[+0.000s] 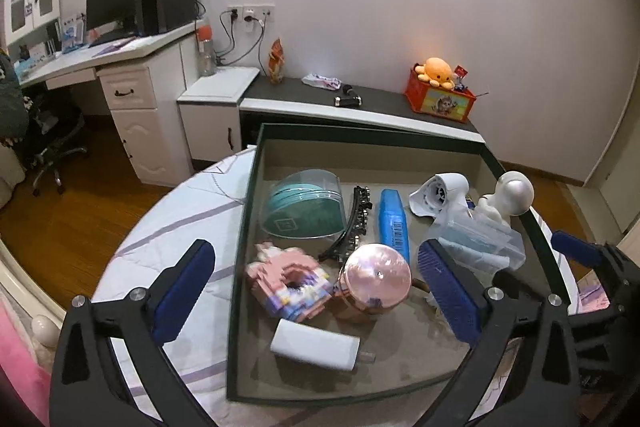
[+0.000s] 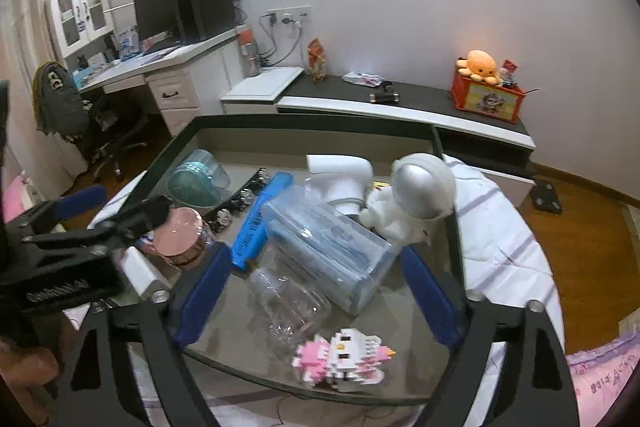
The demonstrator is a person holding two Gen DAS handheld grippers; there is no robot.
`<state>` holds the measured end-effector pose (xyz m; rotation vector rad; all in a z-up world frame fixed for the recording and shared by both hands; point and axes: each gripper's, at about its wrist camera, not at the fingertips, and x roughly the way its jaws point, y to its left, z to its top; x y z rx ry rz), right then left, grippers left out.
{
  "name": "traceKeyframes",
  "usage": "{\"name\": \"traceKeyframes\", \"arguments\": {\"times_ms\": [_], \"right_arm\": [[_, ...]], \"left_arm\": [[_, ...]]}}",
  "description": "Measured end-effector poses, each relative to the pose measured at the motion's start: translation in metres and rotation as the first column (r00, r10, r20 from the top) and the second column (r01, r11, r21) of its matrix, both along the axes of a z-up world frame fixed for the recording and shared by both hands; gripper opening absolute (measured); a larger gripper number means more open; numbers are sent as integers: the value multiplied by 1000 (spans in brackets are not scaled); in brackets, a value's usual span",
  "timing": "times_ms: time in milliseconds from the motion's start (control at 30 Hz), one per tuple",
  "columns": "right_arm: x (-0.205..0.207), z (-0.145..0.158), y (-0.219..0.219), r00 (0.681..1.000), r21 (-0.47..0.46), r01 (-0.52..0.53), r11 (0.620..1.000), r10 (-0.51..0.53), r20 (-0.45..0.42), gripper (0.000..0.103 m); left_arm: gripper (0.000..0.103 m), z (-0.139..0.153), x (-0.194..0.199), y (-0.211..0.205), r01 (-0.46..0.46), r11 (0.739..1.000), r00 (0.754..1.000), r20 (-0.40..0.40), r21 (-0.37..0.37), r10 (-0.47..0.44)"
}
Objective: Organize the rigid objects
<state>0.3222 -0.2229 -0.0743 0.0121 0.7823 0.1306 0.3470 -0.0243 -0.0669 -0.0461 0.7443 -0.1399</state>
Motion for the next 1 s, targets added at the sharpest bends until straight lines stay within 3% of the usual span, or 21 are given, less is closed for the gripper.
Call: {"name": "traceKeyframes", "arguments": {"times_ms": [200,767,1000], "right_arm": [[-20,10,-14,999,65,46,997,-48,26,103],[-109,43,-27,992,101,86,991,-95,86,103],[-158,64,-20,985,118,78,990,-94,142,103]], "left_arm": [[103,15,-26,7,-27,999,999,27,21,26],[103,53,-122,6,-54,998,995,90,46,49],[103,74,-180,11,-84,996,986,145,36,78]]}}
